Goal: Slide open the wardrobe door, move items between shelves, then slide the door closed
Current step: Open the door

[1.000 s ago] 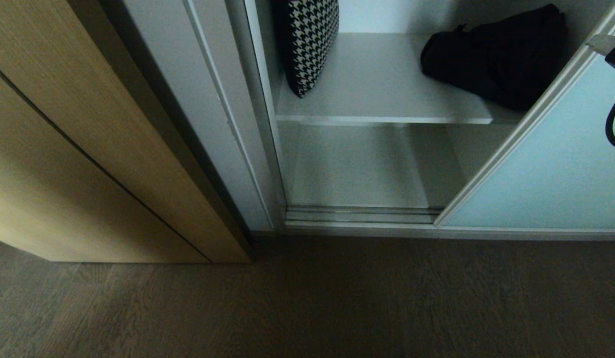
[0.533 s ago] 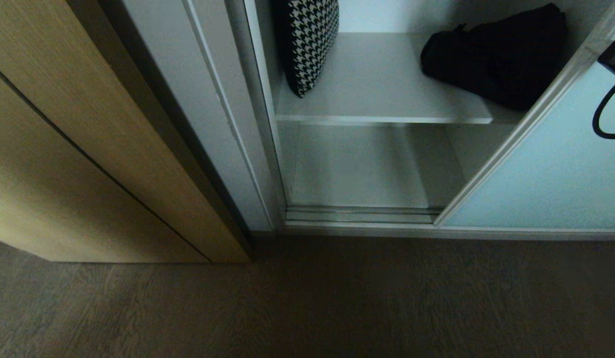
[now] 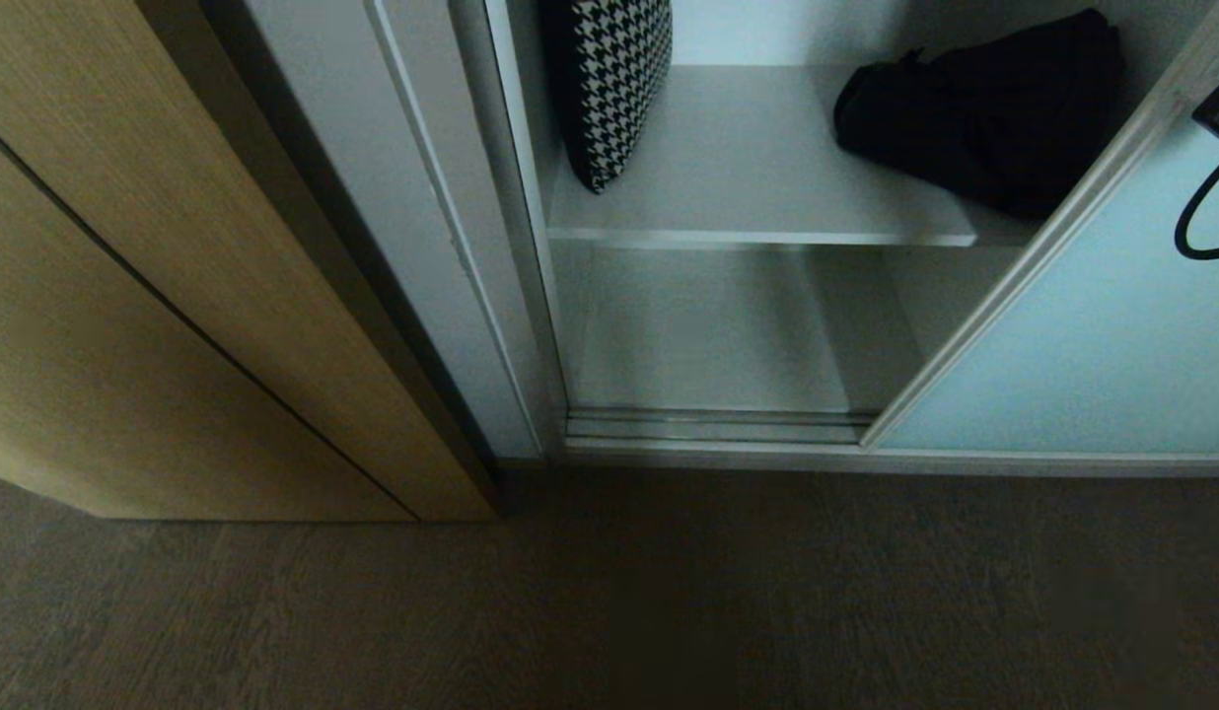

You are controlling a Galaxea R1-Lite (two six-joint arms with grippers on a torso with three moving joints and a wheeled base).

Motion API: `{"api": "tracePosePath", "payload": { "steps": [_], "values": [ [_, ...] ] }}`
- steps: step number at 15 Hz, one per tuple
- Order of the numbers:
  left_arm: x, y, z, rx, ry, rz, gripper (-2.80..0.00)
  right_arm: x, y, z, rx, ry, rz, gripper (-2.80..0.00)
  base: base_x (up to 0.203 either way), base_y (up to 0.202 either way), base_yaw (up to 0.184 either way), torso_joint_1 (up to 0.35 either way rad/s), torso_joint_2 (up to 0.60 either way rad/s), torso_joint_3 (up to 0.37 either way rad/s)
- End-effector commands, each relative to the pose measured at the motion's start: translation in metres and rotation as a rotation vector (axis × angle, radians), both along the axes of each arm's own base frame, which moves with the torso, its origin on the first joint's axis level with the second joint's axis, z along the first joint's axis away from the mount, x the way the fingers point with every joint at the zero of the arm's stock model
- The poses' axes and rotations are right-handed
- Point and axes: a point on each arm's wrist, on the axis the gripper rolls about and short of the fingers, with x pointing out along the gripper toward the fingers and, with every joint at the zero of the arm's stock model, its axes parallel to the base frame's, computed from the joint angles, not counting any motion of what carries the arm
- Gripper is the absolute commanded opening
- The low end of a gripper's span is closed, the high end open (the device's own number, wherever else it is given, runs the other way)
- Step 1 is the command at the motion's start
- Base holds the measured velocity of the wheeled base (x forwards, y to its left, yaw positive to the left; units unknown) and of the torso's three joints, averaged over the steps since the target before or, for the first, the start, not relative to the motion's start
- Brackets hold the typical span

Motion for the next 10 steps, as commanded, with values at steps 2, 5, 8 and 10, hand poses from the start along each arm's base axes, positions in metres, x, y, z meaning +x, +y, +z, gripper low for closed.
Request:
{"api": "tracePosePath", "payload": {
  "steps": [2,5,8,10],
  "values": [
    [0.0,0.0,0.0,0.0,0.003,0.0,-2.8,0.006,-0.017,0.001,0.0,-0.013,-0.045,-2.8,0.0,0.0,0.0,0.0,0.0,0.0],
    [0.0,0.0,0.0,0.0,0.003,0.0,-2.8,0.004,-0.027,0.002,0.001,-0.017,-0.074,-2.8,0.0,0.0,0.0,0.0,0.0,0.0],
    [0.0,0.0,0.0,0.0,0.003,0.0,-2.8,-0.005,-0.033,0.006,0.01,-0.03,-0.097,-2.8,0.0,0.0,0.0,0.0,0.0,0.0],
    [0.0,0.0,0.0,0.0,0.003,0.0,-2.8,-0.021,-0.028,0.014,0.031,-0.054,-0.078,-2.8,0.0,0.0,0.0,0.0,0.0,0.0]
  ]
}}
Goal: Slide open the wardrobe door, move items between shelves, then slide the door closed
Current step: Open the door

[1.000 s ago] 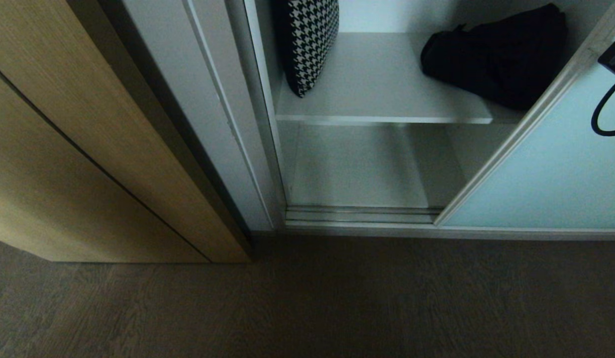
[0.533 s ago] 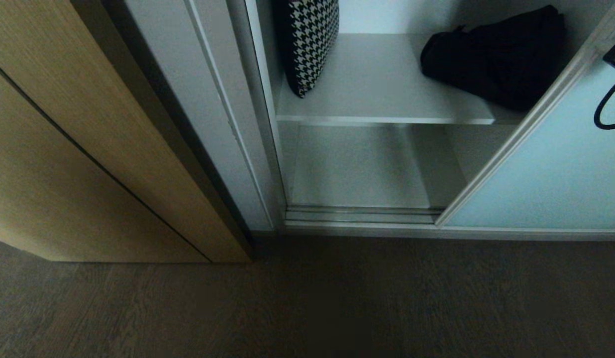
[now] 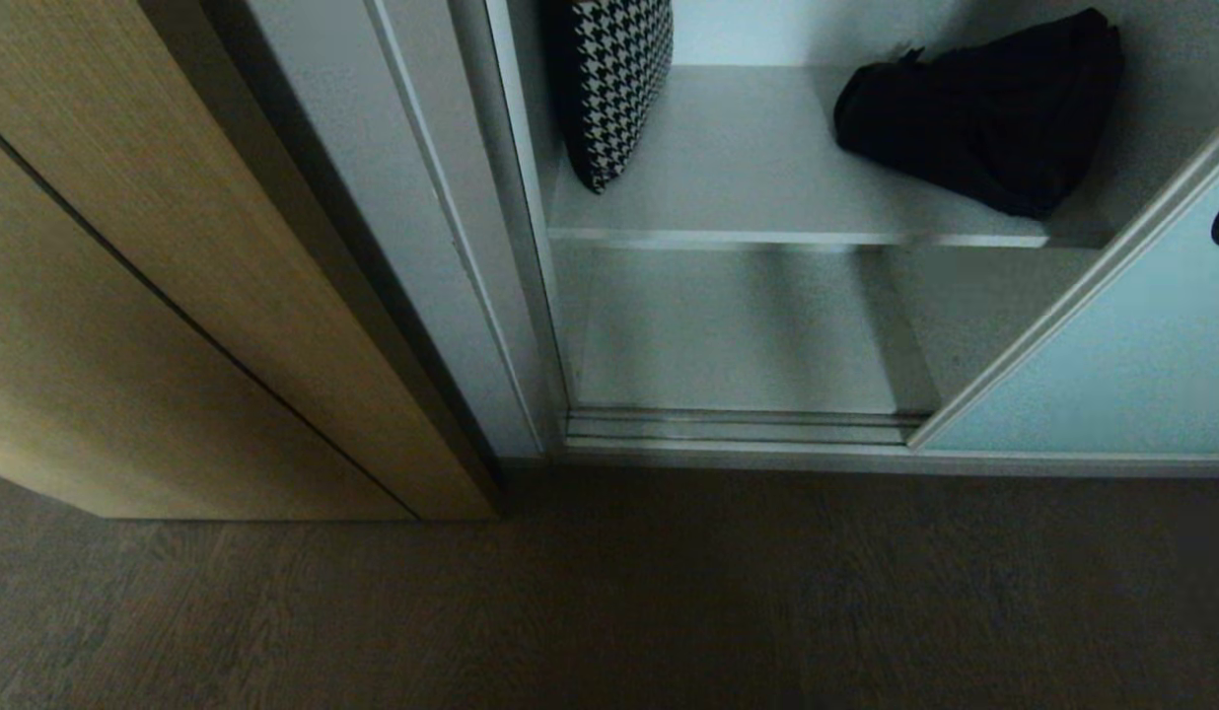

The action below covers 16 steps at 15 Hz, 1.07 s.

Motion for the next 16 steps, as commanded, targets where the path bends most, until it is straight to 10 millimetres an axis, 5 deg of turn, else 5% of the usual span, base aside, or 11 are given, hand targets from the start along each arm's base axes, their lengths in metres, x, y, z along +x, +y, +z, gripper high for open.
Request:
{"api": "tracePosePath", "payload": {
  "steps": [1,6,12,16],
  "values": [
    [0.0,0.0,0.0,0.001,0.002,0.0,-2.8,-0.024,0.008,0.01,0.002,-0.027,0.031,-2.8,0.0,0.0,0.0,0.0,0.0,0.0],
    [0.0,0.0,0.0,0.001,0.002,0.0,-2.8,-0.065,0.037,-0.004,-0.018,0.027,0.168,-2.8,0.0,0.0,0.0,0.0,0.0,0.0],
    [0.0,0.0,0.0,0.001,0.002,0.0,-2.8,-0.156,0.077,-0.08,-0.32,0.184,0.257,-2.8,0.0,0.0,0.0,0.0,0.0,0.0],
    [0.0,0.0,0.0,0.001,0.002,0.0,-2.8,-0.201,0.096,-0.104,-0.386,0.173,0.311,-2.8,0.0,0.0,0.0,0.0,0.0,0.0]
  ]
}}
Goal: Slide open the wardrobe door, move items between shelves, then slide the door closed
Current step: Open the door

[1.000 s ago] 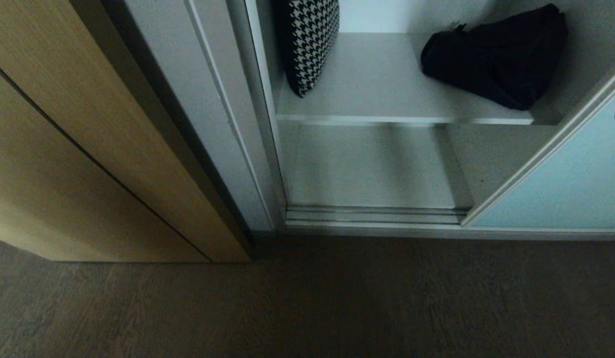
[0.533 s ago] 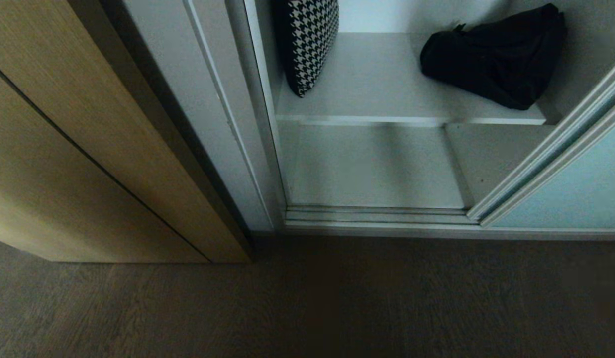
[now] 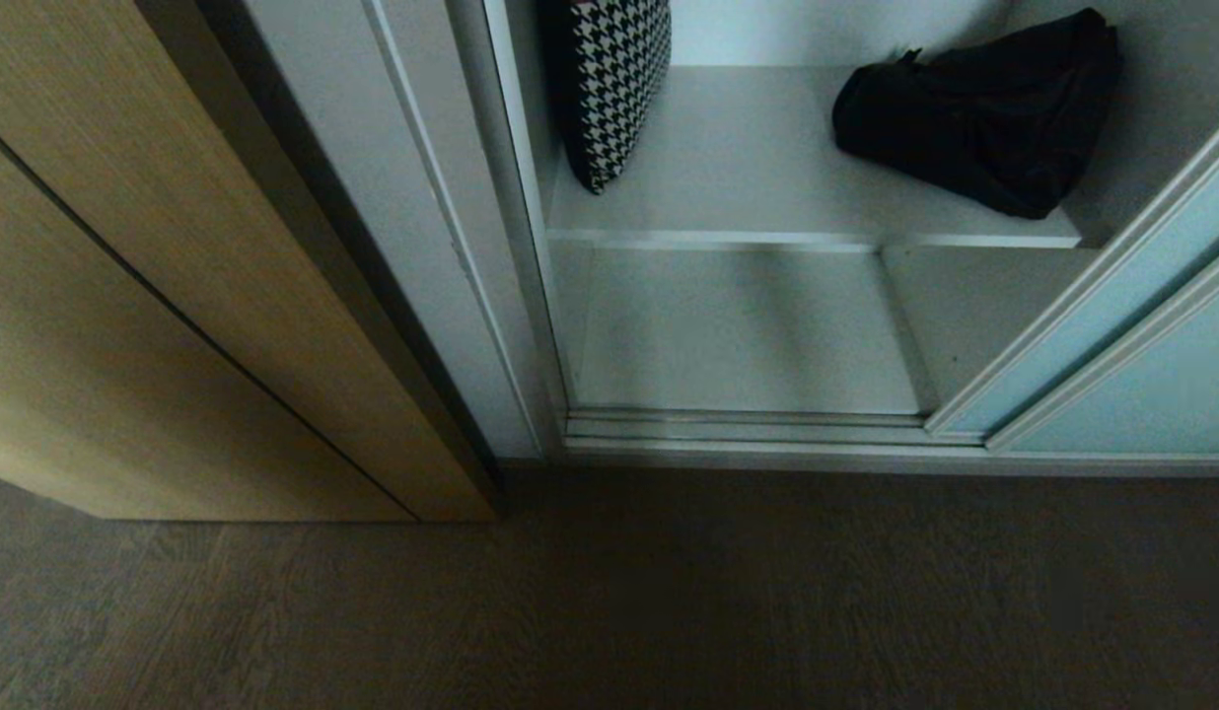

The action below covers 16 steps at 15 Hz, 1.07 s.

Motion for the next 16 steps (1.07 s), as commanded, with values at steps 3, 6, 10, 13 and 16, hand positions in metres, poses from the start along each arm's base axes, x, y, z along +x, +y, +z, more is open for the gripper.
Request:
{"api": "tracePosePath", "payload": {
  "steps": [3,6,10,13,16],
  "values": [
    [0.0,0.0,0.0,0.0,0.002,0.0,-2.8,-0.039,0.012,-0.006,0.0,0.001,-0.036,-2.8,0.0,0.0,0.0,0.0,0.0,0.0],
    [0.0,0.0,0.0,0.002,0.002,0.0,-2.8,-0.031,0.008,-0.006,-0.01,0.023,-0.226,-2.8,0.0,0.0,0.0,0.0,0.0,0.0],
    [0.0,0.0,0.0,0.0,0.002,0.0,-2.8,-0.054,0.021,-0.027,-0.067,0.027,-0.291,-2.8,0.0,0.0,0.0,0.0,0.0,0.0],
    [0.0,0.0,0.0,0.0,0.002,0.0,-2.8,-0.091,0.028,-0.046,-0.046,0.017,-0.208,-2.8,0.0,0.0,0.0,0.0,0.0,0.0],
    [0.0,0.0,0.0,0.0,0.002,0.0,-2.8,-0.135,0.028,-0.086,-0.077,-0.012,-0.149,-2.8,0.0,0.0,0.0,0.0,0.0,0.0]
  ]
}}
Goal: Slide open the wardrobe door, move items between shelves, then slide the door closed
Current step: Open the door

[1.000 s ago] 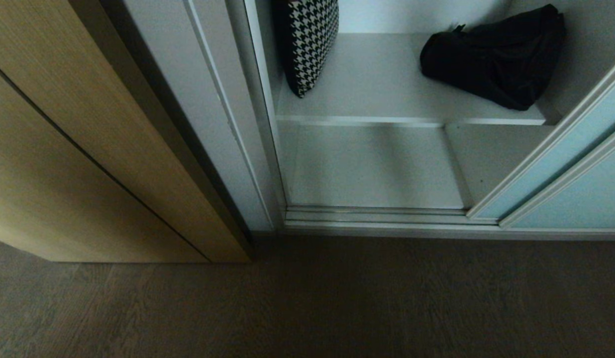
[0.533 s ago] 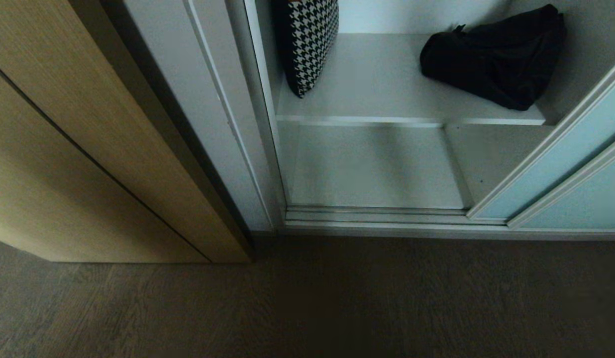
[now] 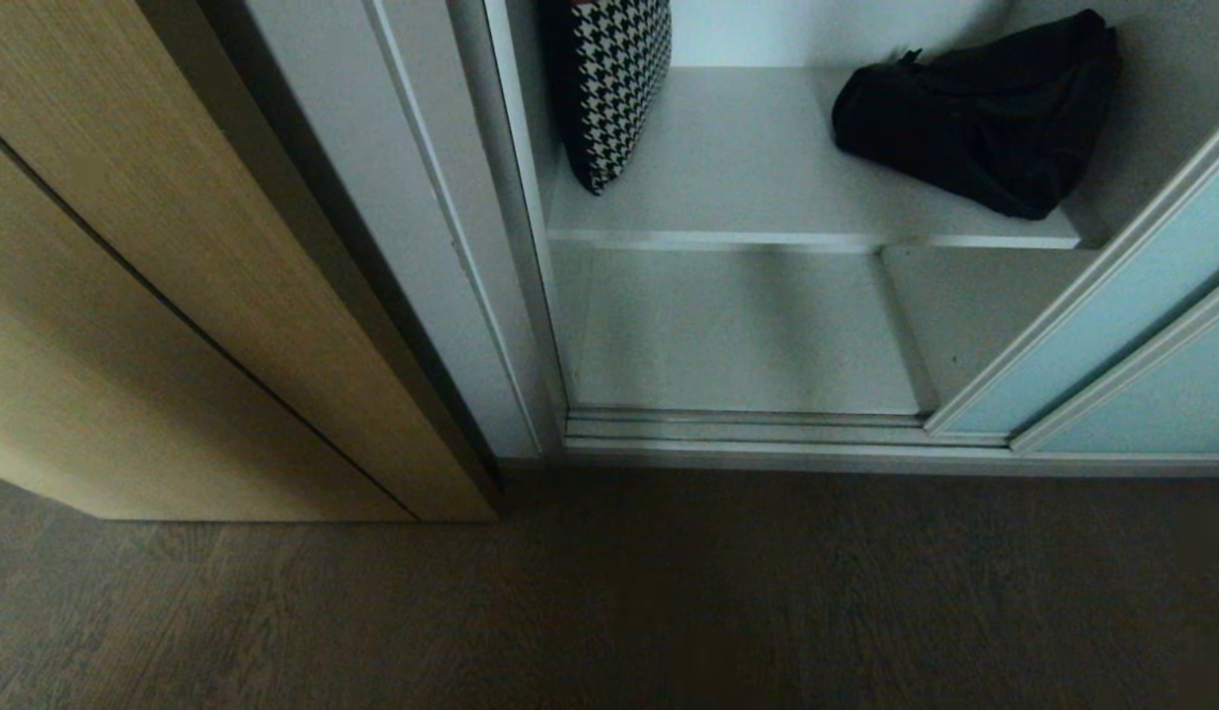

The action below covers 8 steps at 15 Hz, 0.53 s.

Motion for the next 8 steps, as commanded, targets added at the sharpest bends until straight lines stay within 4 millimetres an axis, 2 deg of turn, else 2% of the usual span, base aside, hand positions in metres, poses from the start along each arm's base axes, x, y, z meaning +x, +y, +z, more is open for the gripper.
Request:
{"api": "tracePosePath", "payload": {
  "steps": [1,3,5,6,8],
  "values": [
    [0.0,0.0,0.0,0.001,0.001,0.0,-2.8,-0.04,-0.001,-0.042,-0.026,-0.083,0.023,-2.8,0.0,0.0,0.0,0.0,0.0,0.0],
    [0.0,0.0,0.0,0.001,0.001,0.0,-2.8,-0.053,-0.001,-0.075,-0.053,-0.114,0.016,-2.8,0.0,0.0,0.0,0.0,0.0,0.0],
    [0.0,0.0,0.0,0.001,0.001,0.0,-2.8,-0.052,0.0,-0.112,-0.104,-0.092,0.012,-2.8,0.0,0.0,0.0,0.0,0.0,0.0],
    [0.0,0.0,0.0,0.001,0.001,0.0,-2.8,-0.05,0.0,-0.124,-0.092,-0.046,0.011,-2.8,0.0,0.0,0.0,0.0,0.0,0.0],
    [0.0,0.0,0.0,0.001,0.001,0.0,-2.8,-0.05,0.0,-0.129,-0.058,0.03,0.014,-2.8,0.0,0.0,0.0,0.0,0.0,0.0]
  ]
}}
